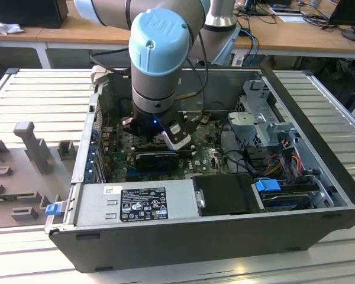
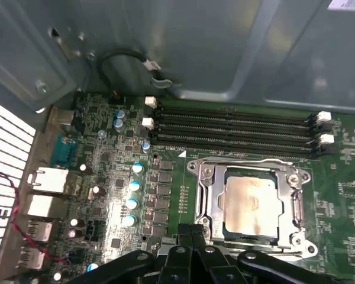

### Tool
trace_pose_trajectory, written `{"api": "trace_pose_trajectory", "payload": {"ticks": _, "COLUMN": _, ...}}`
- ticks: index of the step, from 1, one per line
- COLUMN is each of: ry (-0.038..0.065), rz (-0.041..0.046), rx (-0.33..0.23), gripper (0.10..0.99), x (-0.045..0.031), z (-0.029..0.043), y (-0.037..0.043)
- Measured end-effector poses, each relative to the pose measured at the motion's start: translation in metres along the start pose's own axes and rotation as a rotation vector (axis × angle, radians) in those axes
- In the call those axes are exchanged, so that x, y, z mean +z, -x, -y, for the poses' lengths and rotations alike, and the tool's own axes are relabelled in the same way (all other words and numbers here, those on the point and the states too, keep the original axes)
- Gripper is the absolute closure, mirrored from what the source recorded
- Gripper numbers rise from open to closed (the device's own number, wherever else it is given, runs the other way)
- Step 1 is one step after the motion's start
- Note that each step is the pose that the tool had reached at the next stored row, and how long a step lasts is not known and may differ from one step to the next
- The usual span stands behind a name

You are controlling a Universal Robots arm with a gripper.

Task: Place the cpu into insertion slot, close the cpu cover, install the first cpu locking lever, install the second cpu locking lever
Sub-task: 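Install the second cpu locking lever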

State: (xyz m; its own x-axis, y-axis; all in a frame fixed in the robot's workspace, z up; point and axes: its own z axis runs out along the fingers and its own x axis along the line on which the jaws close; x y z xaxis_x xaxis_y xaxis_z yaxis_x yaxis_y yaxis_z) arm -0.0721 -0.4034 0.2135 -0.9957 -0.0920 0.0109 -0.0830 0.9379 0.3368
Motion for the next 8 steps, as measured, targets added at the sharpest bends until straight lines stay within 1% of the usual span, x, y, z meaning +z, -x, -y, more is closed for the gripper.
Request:
{"api": "trace_pose_trajectory", "payload": {"ticks": 2, "ry": 0.000, "rz": 0.0000, "rx": 0.000, "gripper": 0.980, "x": -0.0038, "z": -0.0013, "y": -0.0001}}
{"api": "trace_pose_trajectory", "payload": {"ticks": 3, "ry": 0.000, "rz": 0.0000, "rx": 0.000, "gripper": 0.980, "x": -0.0072, "z": -0.0025, "y": -0.0001}}
{"api": "trace_pose_trajectory", "payload": {"ticks": 4, "ry": 0.000, "rz": 0.0000, "rx": 0.000, "gripper": 0.980, "x": -0.0123, "z": -0.0044, "y": -0.0002}}
{"api": "trace_pose_trajectory", "payload": {"ticks": 6, "ry": 0.000, "rz": -0.0001, "rx": 0.000, "gripper": 0.980, "x": -0.0151, "z": -0.0054, "y": -0.0002}}
{"api": "trace_pose_trajectory", "payload": {"ticks": 8, "ry": 0.000, "rz": 0.0001, "rx": 0.000, "gripper": 0.980, "x": -0.0151, "z": -0.0054, "y": -0.0002}}
